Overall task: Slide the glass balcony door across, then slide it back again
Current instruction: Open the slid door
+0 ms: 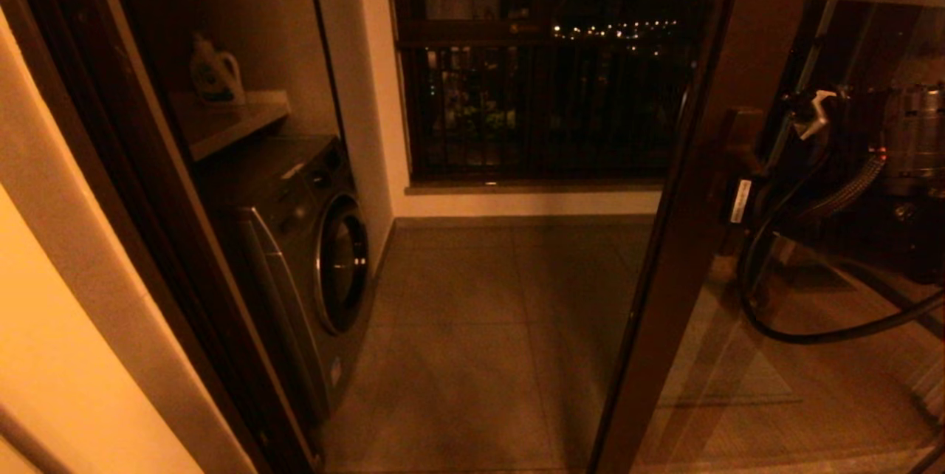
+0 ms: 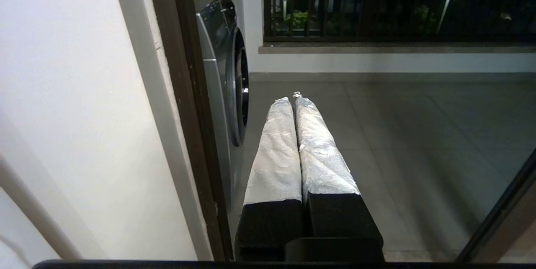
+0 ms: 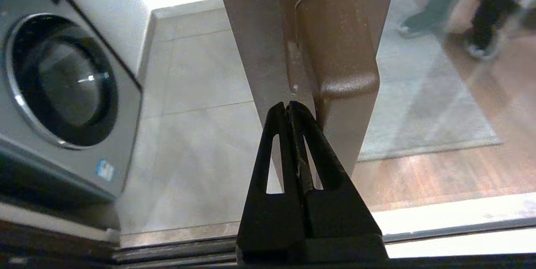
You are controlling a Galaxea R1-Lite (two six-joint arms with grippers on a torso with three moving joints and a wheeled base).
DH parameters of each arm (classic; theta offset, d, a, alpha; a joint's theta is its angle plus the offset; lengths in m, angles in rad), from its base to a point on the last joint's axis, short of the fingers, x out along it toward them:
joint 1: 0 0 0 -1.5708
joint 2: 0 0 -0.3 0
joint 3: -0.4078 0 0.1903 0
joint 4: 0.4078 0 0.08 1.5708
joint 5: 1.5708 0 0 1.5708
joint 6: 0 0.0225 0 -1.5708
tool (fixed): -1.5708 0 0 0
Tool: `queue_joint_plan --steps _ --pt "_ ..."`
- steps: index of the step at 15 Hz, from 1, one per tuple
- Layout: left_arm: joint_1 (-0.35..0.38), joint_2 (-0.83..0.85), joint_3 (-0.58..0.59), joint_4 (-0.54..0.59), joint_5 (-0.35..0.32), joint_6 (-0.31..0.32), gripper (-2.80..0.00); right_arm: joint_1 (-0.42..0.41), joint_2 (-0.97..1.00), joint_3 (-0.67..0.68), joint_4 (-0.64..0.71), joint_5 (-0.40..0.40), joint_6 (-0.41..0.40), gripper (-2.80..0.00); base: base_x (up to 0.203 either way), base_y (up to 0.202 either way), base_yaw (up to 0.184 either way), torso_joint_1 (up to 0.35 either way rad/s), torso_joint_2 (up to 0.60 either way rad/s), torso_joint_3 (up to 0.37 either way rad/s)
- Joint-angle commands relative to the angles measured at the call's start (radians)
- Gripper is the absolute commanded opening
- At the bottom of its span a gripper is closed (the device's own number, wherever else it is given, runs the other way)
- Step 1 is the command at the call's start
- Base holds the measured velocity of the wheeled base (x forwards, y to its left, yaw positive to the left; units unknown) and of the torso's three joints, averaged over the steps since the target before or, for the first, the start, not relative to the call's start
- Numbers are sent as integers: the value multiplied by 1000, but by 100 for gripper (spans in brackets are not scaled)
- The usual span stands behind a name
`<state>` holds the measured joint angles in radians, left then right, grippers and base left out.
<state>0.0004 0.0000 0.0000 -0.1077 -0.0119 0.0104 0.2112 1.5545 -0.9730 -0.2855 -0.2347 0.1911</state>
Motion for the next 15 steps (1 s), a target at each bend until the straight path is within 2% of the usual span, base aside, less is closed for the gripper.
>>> queue_joint_plan --steps 1,8,15 --pt "1 2 40 -1 0 0 -280 -43 -15 11 -1 32 -9 -280 0 0 0 0 0 0" --pt "1 2 40 -1 0 -1 -280 -120 -28 20 -1 67 -33 -280 0 0 0 0 0 0" --pt "1 2 40 -1 0 -2 -280 -230 -38 41 -1 144 -61 -280 0 0 0 0 0 0"
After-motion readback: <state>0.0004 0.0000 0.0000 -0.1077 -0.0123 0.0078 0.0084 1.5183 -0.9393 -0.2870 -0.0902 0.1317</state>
